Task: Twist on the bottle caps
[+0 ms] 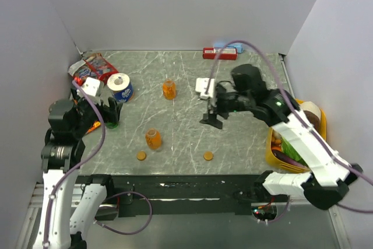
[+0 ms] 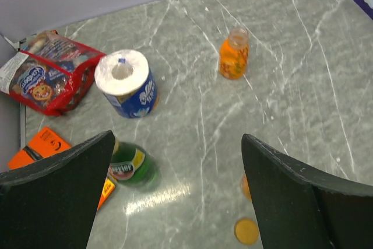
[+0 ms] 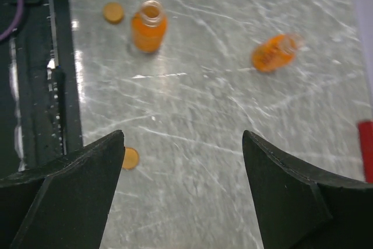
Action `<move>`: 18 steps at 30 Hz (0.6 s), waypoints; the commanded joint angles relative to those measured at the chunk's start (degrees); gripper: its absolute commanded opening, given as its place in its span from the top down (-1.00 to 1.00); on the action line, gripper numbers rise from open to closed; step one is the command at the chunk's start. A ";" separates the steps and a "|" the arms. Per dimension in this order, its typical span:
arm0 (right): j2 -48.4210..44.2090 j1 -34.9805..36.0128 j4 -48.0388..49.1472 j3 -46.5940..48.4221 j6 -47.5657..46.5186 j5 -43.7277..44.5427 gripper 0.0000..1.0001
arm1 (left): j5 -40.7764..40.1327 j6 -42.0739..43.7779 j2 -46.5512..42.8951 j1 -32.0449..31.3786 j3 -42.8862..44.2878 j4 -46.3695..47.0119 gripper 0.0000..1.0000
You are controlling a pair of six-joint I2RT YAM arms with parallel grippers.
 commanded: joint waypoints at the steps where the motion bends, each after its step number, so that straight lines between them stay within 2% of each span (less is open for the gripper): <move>1: 6.65 5.24 0.43 3.65 -1.53 -2.27 -0.71 | 2.10 4.54 -5.76 0.90 -1.97 -7.53 -0.92; 3: 9.12 9.09 2.01 4.44 -1.53 -2.01 -0.71 | 3.14 4.71 -7.60 2.73 -2.85 -7.62 -0.93; 6: 15.27 12.70 5.08 6.72 0.04 -1.13 -0.74 | 0.18 3.23 -8.84 4.86 -3.47 -6.22 -0.93; 9: 22.04 13.24 9.99 8.75 5.75 -0.78 -0.75 | -1.77 0.59 -9.72 7.67 -3.47 -3.85 -0.92; 14: 33.20 14.39 13.53 14.37 11.65 0.98 -0.71 | 4.72 -0.73 -9.63 10.39 -0.75 -4.63 -0.92; 18: 38.66 15.18 13.62 16.92 11.48 0.19 -0.66 | 6.84 -2.58 -9.64 11.54 0.31 -4.63 -0.93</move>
